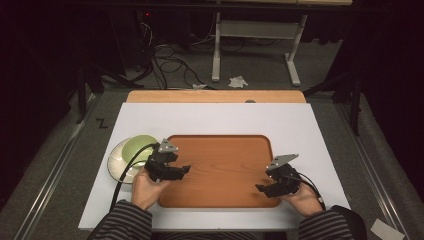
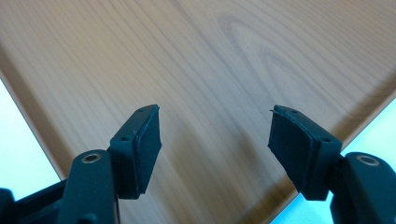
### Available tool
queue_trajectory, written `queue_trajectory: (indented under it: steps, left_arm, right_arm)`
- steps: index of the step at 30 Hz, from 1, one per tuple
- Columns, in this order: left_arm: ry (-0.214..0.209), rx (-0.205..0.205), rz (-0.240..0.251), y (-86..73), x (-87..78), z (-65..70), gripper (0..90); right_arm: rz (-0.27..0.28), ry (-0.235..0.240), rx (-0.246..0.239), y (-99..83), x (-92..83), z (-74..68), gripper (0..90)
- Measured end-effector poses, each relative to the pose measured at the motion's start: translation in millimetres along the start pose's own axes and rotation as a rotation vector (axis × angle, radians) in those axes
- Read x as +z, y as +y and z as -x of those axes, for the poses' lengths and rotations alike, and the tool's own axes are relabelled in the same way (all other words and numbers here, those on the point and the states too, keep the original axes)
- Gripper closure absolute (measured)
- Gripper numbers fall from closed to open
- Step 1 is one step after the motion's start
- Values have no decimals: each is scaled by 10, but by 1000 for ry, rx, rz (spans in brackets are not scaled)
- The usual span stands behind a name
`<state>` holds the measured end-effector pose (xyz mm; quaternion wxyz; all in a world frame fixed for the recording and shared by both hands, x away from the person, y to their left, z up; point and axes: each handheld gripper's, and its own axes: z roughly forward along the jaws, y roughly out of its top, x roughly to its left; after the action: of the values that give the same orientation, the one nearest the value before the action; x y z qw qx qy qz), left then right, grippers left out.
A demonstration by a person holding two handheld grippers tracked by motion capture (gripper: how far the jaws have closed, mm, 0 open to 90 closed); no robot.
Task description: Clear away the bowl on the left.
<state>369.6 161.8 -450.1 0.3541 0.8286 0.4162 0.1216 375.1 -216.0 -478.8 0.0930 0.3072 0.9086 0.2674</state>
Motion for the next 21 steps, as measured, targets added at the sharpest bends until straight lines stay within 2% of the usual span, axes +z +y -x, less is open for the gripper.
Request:
queue_trajectory:
  steps: [14,21]
  left_arm:
    - [0,-2,21,-6,-53,-35,363]
    - [1,-18,38,-14,-82,-71,363]
  right_arm:
    - [0,1,-2,-1,-1,-1,357]
    - [-3,4,2,2,5,-2,357]
